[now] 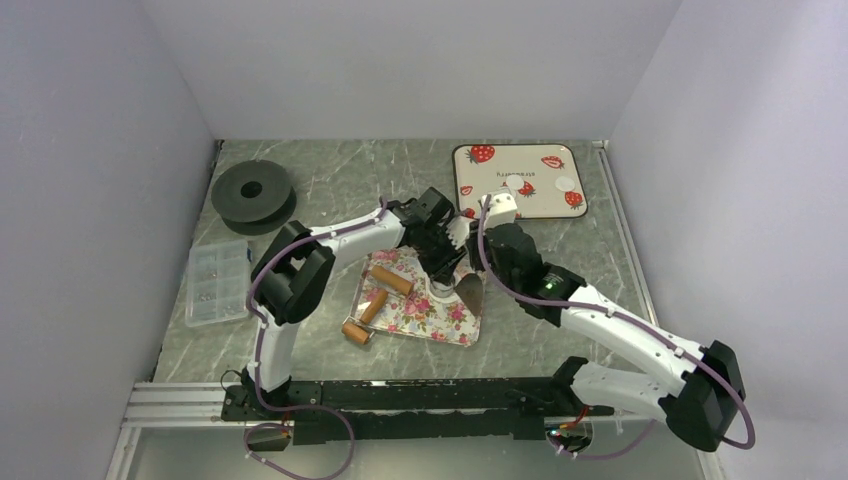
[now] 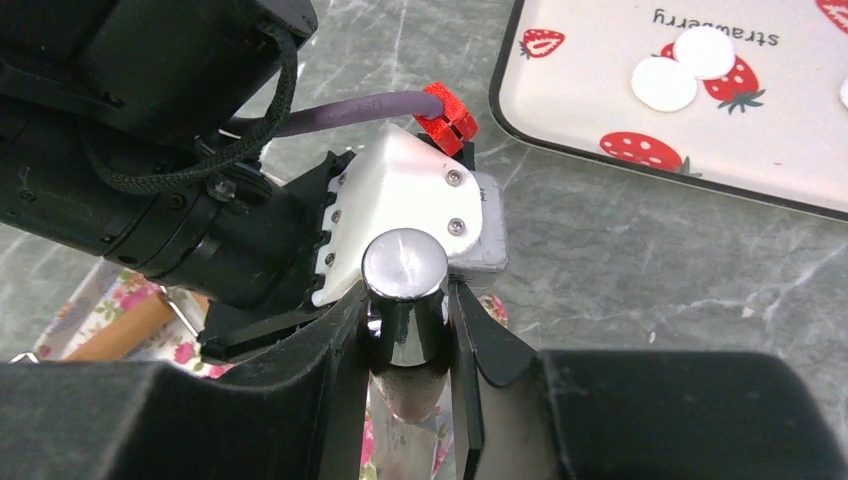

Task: Roll out the dumpling wrappers from the dough
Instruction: Remove the dumpling wrapper from the work surface.

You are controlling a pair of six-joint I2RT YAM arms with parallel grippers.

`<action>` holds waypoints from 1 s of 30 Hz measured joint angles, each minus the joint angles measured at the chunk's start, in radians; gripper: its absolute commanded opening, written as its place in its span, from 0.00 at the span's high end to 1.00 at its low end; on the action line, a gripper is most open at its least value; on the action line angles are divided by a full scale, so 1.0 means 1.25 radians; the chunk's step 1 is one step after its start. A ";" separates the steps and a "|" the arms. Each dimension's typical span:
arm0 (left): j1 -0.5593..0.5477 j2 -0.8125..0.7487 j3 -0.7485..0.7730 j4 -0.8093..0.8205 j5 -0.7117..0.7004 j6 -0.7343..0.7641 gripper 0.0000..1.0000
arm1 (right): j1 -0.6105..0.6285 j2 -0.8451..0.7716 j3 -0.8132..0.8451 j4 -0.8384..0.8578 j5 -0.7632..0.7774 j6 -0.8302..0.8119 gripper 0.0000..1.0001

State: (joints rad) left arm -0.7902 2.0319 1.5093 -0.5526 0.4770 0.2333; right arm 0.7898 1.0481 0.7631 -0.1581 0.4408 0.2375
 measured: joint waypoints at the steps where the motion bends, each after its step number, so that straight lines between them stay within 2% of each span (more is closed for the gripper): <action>1: 0.001 0.000 0.007 -0.006 0.000 0.002 0.59 | -0.008 -0.004 0.000 0.000 -0.009 0.005 1.00; 7: 0.010 0.000 0.053 -0.054 -0.003 0.024 0.51 | -0.069 -0.016 0.000 0.003 -0.085 0.041 1.00; 15: 0.034 -0.042 0.090 -0.157 0.067 0.203 0.40 | -0.123 0.038 0.014 -0.064 -0.115 0.087 1.00; 18: 0.037 -0.069 0.064 -0.181 0.103 0.307 0.41 | -0.137 0.042 0.020 -0.069 -0.114 0.108 1.00; 25: -0.022 -0.074 0.016 -0.197 0.157 0.483 0.45 | -0.163 0.049 0.020 -0.071 -0.106 0.155 1.00; 30: -0.029 -0.063 0.018 -0.198 0.156 0.565 0.55 | -0.172 0.049 0.020 -0.071 -0.105 0.169 1.00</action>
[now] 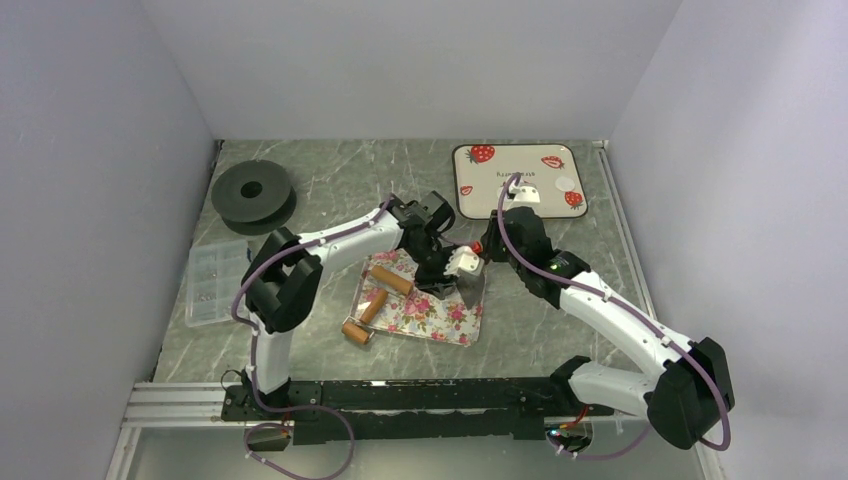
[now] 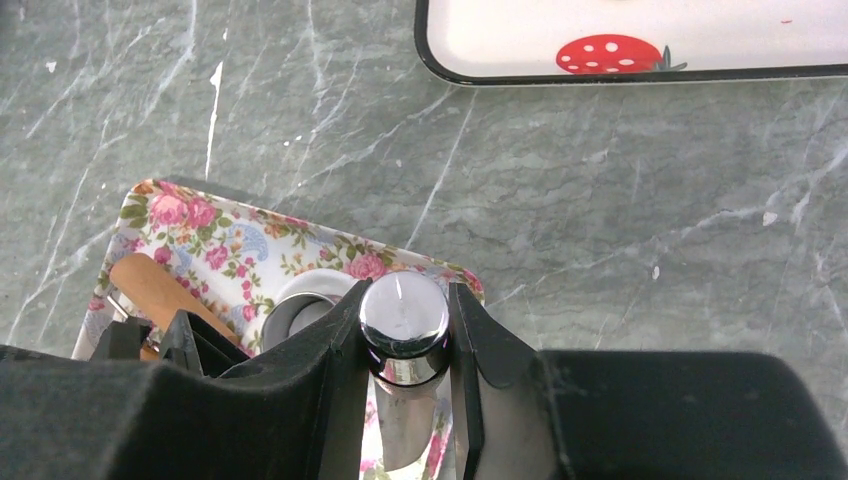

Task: Roll out the dumpling wrappers from the dough
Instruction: Remove the dumpling wrapper from the work surface.

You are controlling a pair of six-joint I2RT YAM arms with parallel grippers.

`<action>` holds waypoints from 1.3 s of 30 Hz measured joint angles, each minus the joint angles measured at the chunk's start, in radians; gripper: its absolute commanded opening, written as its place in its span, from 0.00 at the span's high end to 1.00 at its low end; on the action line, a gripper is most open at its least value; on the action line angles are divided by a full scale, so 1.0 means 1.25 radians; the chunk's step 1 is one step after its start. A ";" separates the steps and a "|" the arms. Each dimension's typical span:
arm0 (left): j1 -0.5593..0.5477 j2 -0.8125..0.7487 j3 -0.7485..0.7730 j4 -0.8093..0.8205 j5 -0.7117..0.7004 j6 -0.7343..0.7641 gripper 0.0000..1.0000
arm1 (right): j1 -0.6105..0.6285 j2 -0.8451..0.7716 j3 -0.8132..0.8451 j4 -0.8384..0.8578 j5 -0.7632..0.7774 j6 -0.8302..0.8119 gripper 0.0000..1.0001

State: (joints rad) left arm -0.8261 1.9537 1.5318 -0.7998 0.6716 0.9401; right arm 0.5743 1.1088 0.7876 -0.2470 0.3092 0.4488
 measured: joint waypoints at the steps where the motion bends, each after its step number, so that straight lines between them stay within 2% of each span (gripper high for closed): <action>1: 0.001 0.002 0.000 0.000 -0.002 0.006 0.56 | -0.001 0.000 0.000 0.000 0.000 0.001 1.00; 12: 0.004 0.047 0.000 0.018 -0.039 0.035 0.56 | -0.004 0.000 0.000 0.000 -0.007 0.006 1.00; 16: 0.004 0.065 0.000 0.025 -0.056 0.033 0.67 | -0.005 -0.001 0.000 0.001 -0.020 0.006 1.00; 23: 0.004 0.101 0.005 0.023 -0.055 0.036 0.82 | -0.006 -0.009 0.000 0.001 -0.033 0.004 1.00; 32: 0.005 0.111 0.024 0.000 -0.051 0.041 0.92 | -0.006 -0.010 -0.003 0.002 -0.040 -0.002 1.00; 35: 0.005 0.115 0.033 -0.009 -0.051 0.042 1.00 | -0.006 -0.012 -0.003 0.003 -0.043 -0.003 1.00; 39: 0.005 0.125 0.047 -0.026 -0.049 0.041 1.00 | -0.007 -0.012 -0.003 0.006 -0.045 -0.004 1.00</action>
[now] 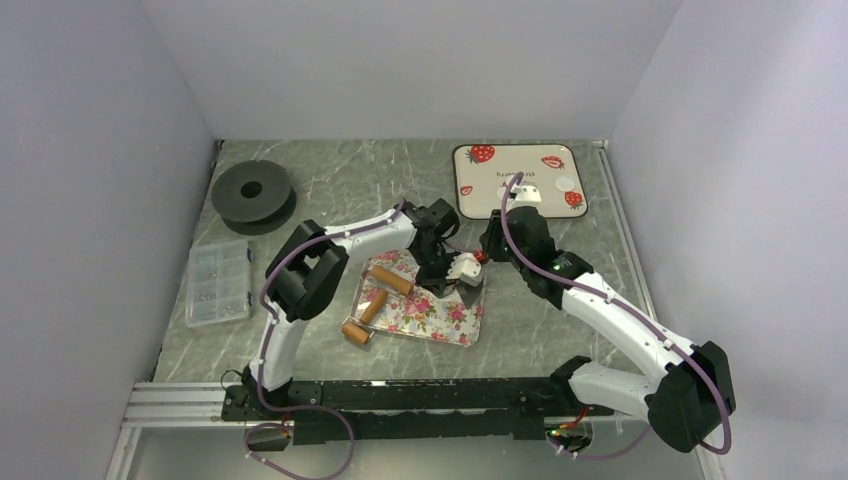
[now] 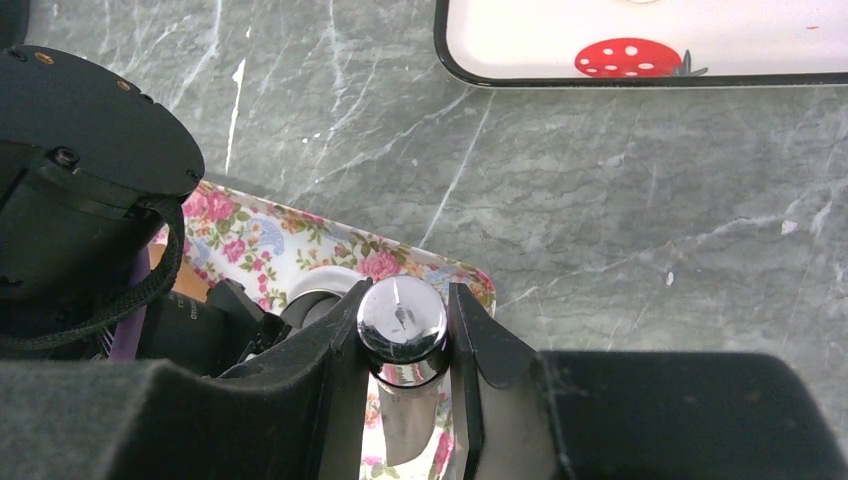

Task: Roll out the dumpling wrappers from the dough
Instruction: Remove the dumpling wrapper from the work surface.

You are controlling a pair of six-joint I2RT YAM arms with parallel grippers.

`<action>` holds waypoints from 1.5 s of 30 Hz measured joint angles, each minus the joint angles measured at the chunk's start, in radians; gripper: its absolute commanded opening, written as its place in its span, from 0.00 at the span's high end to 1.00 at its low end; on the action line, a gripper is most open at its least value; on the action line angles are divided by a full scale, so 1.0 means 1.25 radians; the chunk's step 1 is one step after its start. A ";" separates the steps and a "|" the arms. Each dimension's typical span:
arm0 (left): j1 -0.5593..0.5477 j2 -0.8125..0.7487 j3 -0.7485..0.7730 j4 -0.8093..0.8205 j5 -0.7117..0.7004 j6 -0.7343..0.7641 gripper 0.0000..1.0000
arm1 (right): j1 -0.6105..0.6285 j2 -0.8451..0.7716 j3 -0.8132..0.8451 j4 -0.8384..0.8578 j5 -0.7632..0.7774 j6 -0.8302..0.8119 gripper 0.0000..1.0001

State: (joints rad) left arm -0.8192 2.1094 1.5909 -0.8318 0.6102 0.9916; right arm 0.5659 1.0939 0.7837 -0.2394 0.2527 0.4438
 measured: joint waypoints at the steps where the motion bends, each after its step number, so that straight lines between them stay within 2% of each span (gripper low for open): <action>1: 0.000 0.003 0.004 -0.005 0.000 0.000 1.00 | 0.000 0.000 0.000 0.001 0.000 0.000 1.00; 10: 0.004 0.028 0.038 -0.049 0.013 0.008 1.00 | -0.008 0.032 0.019 -0.007 0.008 0.015 1.00; 23: 0.009 0.046 0.064 -0.084 0.024 0.013 1.00 | -0.010 0.057 0.083 -0.117 -0.019 0.031 1.00; 36: 0.013 0.067 0.096 -0.126 0.032 0.013 1.00 | -0.029 0.107 0.091 -0.095 0.021 0.044 1.00; 45: 0.012 0.110 0.166 -0.187 0.038 0.013 1.00 | -0.044 0.117 0.091 -0.075 0.070 0.035 1.00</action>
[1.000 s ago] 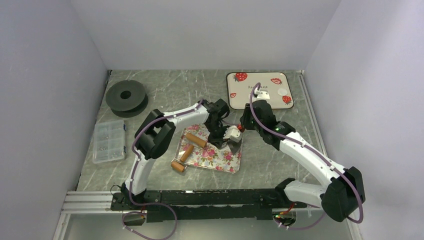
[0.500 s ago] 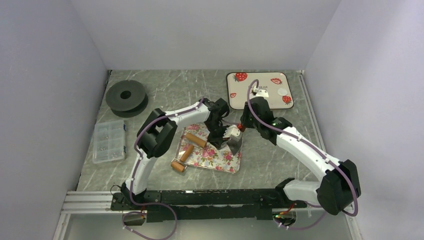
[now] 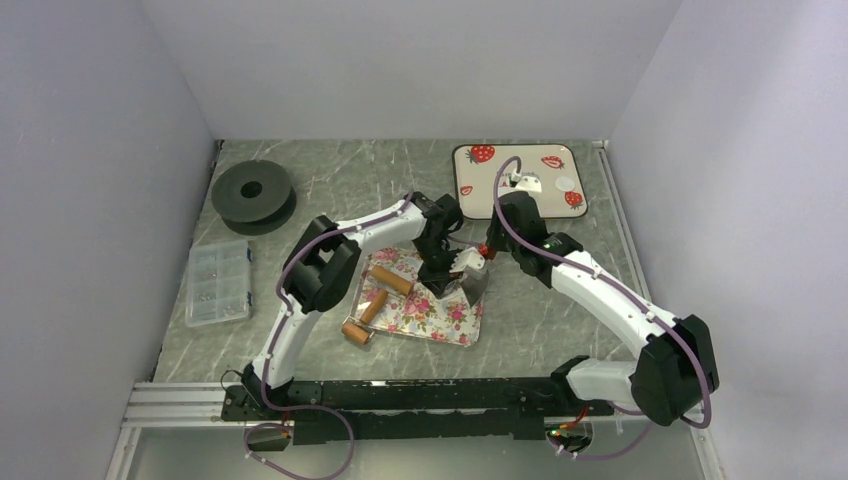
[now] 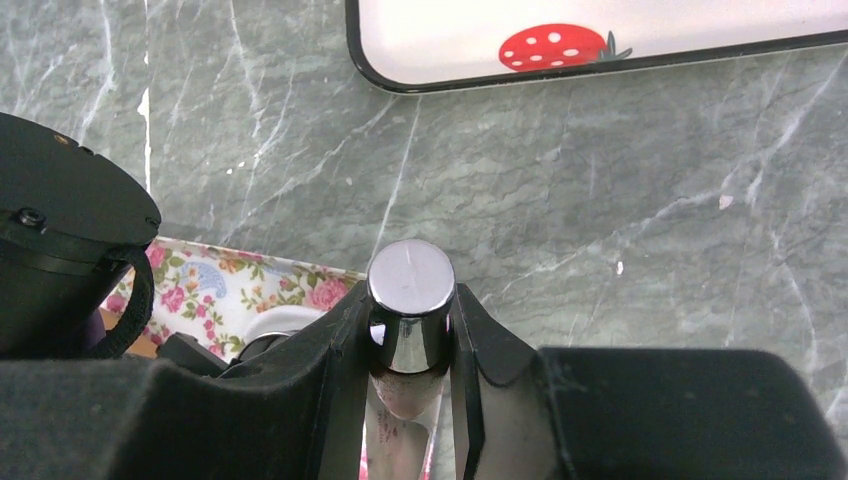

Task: Roll out the dumpling wrappers from the dough
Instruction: Remove the dumpling wrapper from the work surface.

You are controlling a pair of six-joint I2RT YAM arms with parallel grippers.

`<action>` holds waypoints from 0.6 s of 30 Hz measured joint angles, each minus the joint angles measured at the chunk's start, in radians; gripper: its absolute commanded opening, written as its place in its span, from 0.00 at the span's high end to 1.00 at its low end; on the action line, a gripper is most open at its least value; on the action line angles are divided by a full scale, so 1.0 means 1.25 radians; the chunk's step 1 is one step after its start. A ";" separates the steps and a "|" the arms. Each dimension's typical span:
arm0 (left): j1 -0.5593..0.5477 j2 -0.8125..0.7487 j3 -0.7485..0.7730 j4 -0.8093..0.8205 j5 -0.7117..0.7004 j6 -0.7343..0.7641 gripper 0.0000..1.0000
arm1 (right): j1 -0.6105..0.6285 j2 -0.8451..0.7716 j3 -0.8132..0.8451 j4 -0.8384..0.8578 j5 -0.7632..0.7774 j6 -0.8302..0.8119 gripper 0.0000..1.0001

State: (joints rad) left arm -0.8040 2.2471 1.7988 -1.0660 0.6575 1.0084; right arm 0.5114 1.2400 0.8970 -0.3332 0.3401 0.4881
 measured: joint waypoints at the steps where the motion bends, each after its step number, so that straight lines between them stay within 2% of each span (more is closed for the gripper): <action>1: 0.000 0.000 0.001 -0.001 0.000 0.000 1.00 | 0.000 0.000 0.000 0.002 0.003 -0.002 1.00; 18: -0.001 0.002 0.001 -0.007 0.001 0.022 1.00 | -0.044 0.043 0.040 0.040 0.061 -0.075 1.00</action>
State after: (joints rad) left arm -0.8047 2.2494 1.8004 -1.0752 0.6582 1.0355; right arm 0.4564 1.2938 0.9470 -0.2829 0.4160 0.3946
